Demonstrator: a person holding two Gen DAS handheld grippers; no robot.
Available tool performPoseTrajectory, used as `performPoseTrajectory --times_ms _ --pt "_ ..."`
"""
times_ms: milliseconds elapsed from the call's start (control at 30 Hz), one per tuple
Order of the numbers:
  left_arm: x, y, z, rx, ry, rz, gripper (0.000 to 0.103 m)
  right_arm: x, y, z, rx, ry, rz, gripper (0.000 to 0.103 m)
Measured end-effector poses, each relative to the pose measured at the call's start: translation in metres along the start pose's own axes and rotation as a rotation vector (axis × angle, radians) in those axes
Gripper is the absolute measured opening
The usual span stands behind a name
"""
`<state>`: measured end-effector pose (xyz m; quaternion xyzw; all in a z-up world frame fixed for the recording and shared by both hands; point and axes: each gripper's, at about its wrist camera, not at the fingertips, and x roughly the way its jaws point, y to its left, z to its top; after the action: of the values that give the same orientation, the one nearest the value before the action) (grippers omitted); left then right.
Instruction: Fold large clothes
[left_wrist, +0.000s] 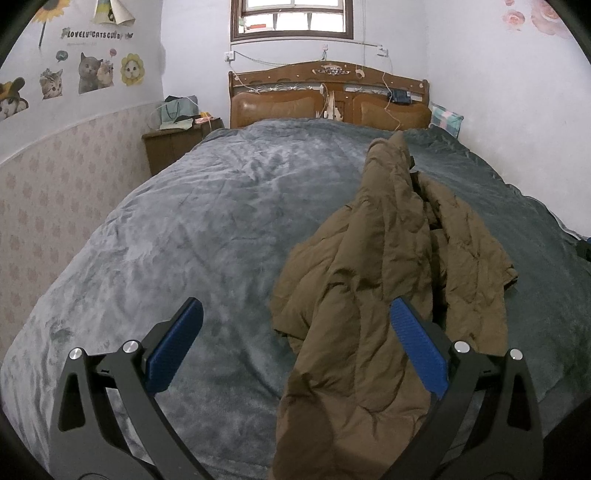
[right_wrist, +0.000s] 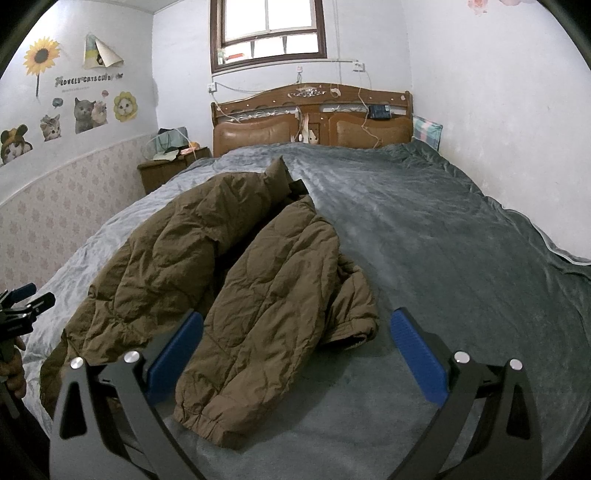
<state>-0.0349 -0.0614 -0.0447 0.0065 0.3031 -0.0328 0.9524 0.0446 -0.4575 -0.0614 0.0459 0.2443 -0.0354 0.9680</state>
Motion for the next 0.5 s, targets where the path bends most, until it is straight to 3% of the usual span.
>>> performPoseTrajectory --times_ms 500 --pt "0.010 -0.001 -0.001 0.013 0.004 0.001 0.100 0.007 -0.004 -0.001 0.054 0.034 0.003 0.101"
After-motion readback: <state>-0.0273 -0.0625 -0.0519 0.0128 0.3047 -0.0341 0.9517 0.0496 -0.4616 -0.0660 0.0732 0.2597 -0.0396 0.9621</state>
